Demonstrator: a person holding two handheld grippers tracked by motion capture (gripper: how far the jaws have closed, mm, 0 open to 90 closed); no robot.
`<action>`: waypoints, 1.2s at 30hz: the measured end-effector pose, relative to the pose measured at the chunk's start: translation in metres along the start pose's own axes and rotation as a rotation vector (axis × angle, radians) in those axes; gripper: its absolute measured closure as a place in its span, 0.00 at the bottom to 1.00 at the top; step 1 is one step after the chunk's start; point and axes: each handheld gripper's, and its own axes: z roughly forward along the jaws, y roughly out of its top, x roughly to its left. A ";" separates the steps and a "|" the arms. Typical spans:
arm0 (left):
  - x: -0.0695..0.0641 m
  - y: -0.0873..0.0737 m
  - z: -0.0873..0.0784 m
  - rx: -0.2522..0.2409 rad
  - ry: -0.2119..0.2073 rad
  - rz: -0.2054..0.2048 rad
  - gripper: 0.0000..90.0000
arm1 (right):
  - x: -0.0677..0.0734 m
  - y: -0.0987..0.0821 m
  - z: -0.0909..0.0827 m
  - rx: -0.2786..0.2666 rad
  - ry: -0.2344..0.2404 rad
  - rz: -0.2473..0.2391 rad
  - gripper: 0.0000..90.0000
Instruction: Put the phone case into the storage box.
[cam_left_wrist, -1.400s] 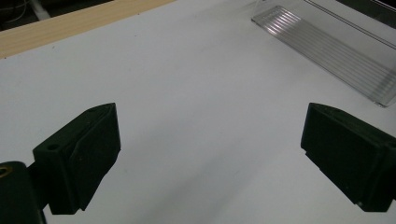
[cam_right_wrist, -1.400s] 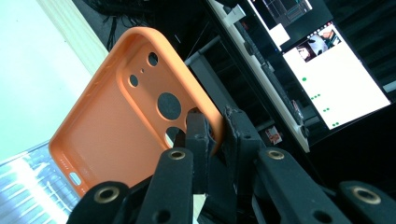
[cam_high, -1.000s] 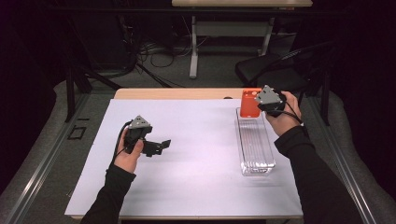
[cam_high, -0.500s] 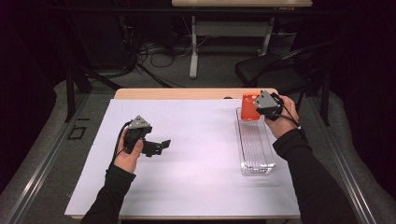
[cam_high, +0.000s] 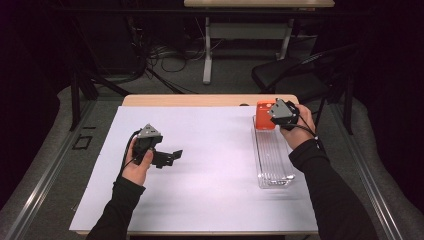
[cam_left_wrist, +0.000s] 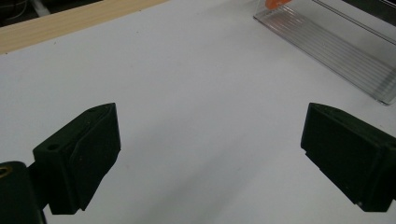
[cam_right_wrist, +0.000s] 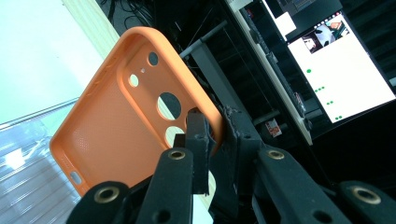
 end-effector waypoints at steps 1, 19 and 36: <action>0.000 0.000 0.000 0.000 0.000 0.000 0.06 | 0.000 0.000 0.001 -0.001 0.000 -0.007 0.90; 0.000 -0.001 0.002 0.007 -0.003 0.005 0.06 | 0.010 -0.001 0.007 -0.006 -0.008 -0.033 0.90; 0.000 -0.001 0.003 0.010 -0.004 0.001 0.06 | 0.011 -0.007 0.010 -0.017 -0.010 -0.018 0.90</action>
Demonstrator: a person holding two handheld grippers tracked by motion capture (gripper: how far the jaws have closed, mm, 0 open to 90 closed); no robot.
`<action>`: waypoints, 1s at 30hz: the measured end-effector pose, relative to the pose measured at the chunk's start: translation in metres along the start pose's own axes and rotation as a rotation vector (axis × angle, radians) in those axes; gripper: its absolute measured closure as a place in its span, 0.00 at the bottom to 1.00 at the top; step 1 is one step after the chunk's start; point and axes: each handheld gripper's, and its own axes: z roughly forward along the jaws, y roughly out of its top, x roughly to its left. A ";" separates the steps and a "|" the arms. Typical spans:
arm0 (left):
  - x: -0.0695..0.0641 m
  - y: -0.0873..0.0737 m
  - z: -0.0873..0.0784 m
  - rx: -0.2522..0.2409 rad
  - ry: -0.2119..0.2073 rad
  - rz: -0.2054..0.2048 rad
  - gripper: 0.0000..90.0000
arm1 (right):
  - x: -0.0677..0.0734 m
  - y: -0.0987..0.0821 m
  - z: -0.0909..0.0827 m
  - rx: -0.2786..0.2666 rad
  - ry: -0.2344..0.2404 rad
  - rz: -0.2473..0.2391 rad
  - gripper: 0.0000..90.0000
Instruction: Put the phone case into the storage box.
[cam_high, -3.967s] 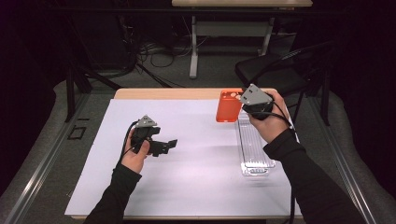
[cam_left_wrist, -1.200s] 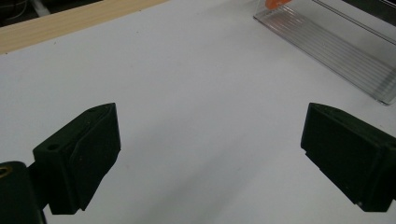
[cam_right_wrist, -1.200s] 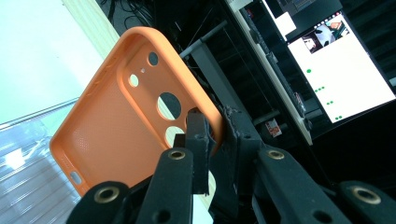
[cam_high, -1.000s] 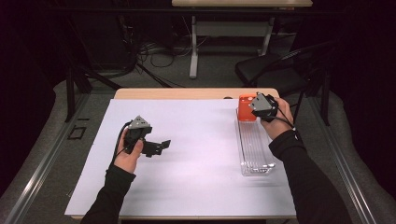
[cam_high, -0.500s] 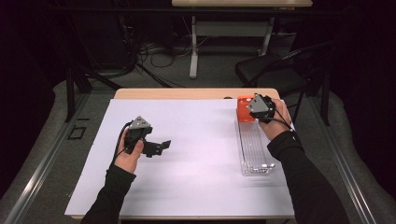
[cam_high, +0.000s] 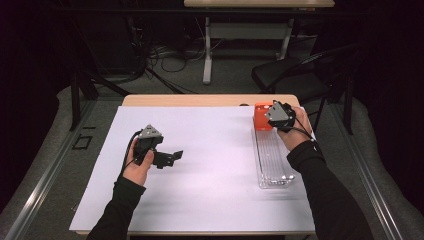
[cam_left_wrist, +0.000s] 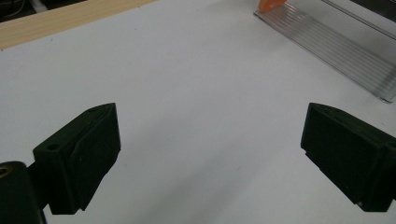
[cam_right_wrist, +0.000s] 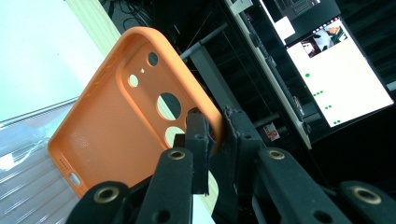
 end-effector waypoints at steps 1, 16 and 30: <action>0.000 0.000 0.000 0.000 0.000 0.000 0.06 | 0.000 0.000 0.000 0.000 -0.001 0.003 0.90; -0.001 0.000 0.002 0.003 -0.001 0.003 0.06 | -0.002 -0.005 0.003 0.018 -0.005 0.015 0.88; -0.001 -0.001 0.003 0.006 -0.004 0.001 0.06 | -0.005 -0.010 0.008 0.038 -0.010 0.030 0.84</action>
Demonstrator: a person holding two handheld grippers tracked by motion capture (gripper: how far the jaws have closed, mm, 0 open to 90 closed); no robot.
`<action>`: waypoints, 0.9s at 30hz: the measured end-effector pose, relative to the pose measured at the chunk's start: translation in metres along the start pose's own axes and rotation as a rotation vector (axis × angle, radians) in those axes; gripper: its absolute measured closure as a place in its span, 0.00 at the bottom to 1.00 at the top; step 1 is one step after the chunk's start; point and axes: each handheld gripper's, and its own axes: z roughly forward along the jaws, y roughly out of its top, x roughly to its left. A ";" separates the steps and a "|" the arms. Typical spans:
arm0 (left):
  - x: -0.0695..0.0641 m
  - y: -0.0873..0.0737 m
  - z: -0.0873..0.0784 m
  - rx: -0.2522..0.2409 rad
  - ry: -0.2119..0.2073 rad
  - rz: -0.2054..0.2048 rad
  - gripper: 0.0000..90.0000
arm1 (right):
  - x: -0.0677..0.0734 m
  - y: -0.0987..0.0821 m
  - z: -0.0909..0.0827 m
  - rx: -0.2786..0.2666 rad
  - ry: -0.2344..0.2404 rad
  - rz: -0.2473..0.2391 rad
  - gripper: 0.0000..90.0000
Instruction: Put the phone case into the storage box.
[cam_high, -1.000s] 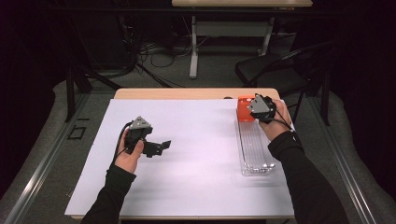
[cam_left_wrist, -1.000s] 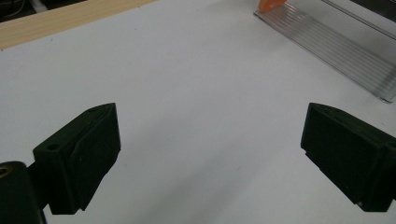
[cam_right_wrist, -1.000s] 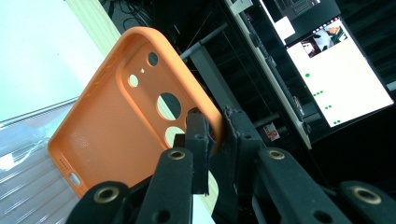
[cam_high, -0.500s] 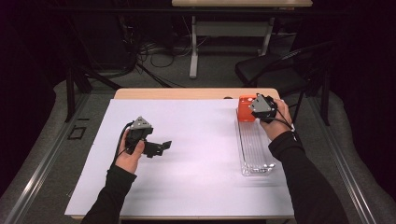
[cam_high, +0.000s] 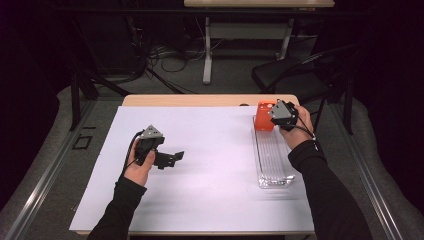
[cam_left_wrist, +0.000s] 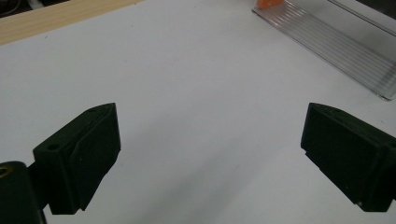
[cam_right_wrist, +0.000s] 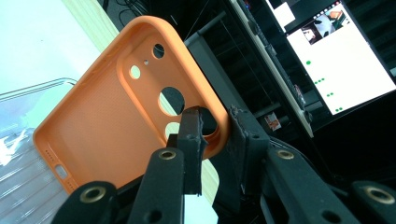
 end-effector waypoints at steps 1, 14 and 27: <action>0.000 0.000 0.000 0.000 0.001 -0.001 0.06 | 0.000 0.000 0.000 0.000 0.000 0.008 0.84; 0.000 -0.001 0.001 0.006 0.001 -0.002 0.06 | 0.001 0.000 0.004 0.002 0.001 0.040 0.79; 0.001 -0.001 0.000 0.004 0.003 -0.005 0.06 | -0.001 -0.001 0.005 0.001 -0.004 0.043 0.78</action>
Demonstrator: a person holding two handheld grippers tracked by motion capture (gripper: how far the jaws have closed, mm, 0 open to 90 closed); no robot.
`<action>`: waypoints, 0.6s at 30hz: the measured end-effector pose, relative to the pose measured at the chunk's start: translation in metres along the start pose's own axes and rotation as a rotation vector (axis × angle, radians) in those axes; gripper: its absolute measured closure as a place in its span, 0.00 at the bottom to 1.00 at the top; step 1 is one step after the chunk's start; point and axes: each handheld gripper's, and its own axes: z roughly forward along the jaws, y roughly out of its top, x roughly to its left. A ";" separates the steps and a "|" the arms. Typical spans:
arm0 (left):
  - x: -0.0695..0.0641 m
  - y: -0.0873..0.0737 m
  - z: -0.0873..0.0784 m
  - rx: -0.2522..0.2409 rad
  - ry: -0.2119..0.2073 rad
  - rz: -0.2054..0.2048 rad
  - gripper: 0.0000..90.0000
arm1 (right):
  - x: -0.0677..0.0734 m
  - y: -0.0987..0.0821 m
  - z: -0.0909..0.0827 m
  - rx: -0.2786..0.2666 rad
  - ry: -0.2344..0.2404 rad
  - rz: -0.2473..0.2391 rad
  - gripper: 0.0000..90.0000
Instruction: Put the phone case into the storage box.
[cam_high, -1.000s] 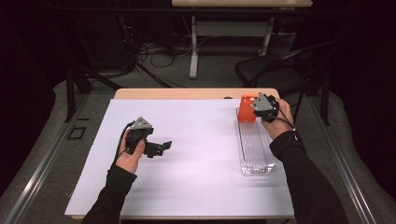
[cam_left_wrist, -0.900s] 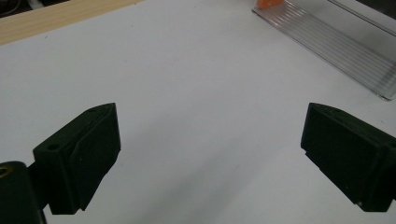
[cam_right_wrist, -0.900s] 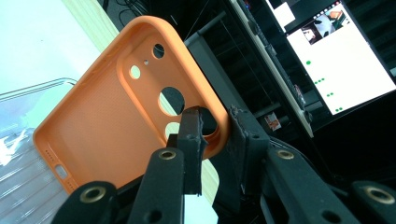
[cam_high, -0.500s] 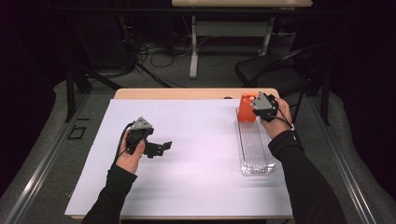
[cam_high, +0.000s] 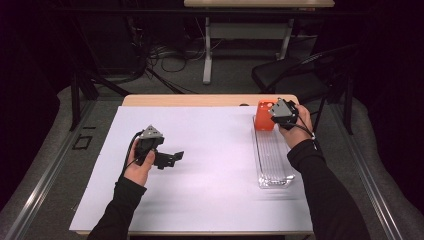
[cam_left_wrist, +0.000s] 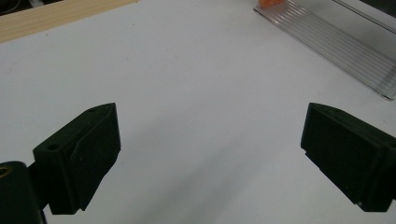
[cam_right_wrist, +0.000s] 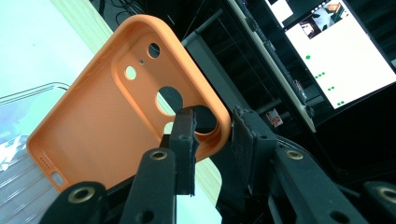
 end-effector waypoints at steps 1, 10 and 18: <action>0.000 0.000 0.000 0.000 0.000 0.000 0.06 | 0.000 0.000 0.000 0.001 -0.001 -0.001 0.78; 0.000 0.000 0.000 -0.001 0.000 -0.001 0.06 | 0.000 0.002 -0.002 -0.002 -0.001 0.005 0.72; 0.000 0.000 0.000 0.000 0.000 -0.001 0.06 | 0.001 0.003 -0.003 0.001 -0.006 0.017 0.62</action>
